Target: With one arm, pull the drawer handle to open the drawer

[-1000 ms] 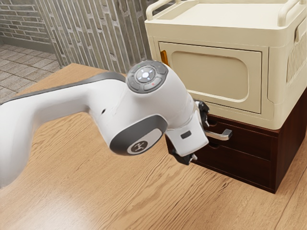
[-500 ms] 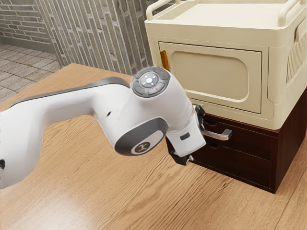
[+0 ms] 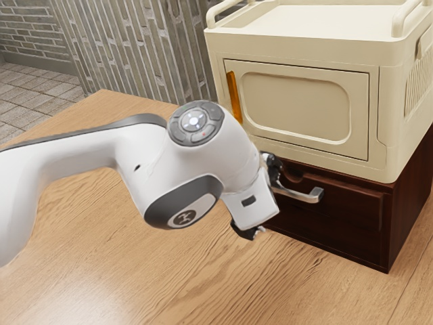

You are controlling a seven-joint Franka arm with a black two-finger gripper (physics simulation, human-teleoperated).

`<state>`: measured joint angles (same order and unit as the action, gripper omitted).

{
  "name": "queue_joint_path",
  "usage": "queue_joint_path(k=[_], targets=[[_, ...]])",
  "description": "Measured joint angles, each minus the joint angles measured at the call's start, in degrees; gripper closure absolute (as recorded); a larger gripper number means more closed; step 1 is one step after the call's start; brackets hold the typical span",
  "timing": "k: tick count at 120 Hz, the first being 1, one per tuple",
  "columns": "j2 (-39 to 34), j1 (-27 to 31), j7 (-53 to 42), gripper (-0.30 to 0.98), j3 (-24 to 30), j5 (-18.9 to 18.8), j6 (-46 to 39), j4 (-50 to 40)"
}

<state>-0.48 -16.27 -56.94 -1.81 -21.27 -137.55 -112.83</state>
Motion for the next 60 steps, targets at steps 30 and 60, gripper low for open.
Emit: queue_joint_path(k=[30,60], targets=[[-4.0,0.1,0.0,0.02,0.4,0.0,-1.0,-4.8],[-7.6,-0.1,0.0,0.02,0.9,0.0,-1.8,-9.1]])
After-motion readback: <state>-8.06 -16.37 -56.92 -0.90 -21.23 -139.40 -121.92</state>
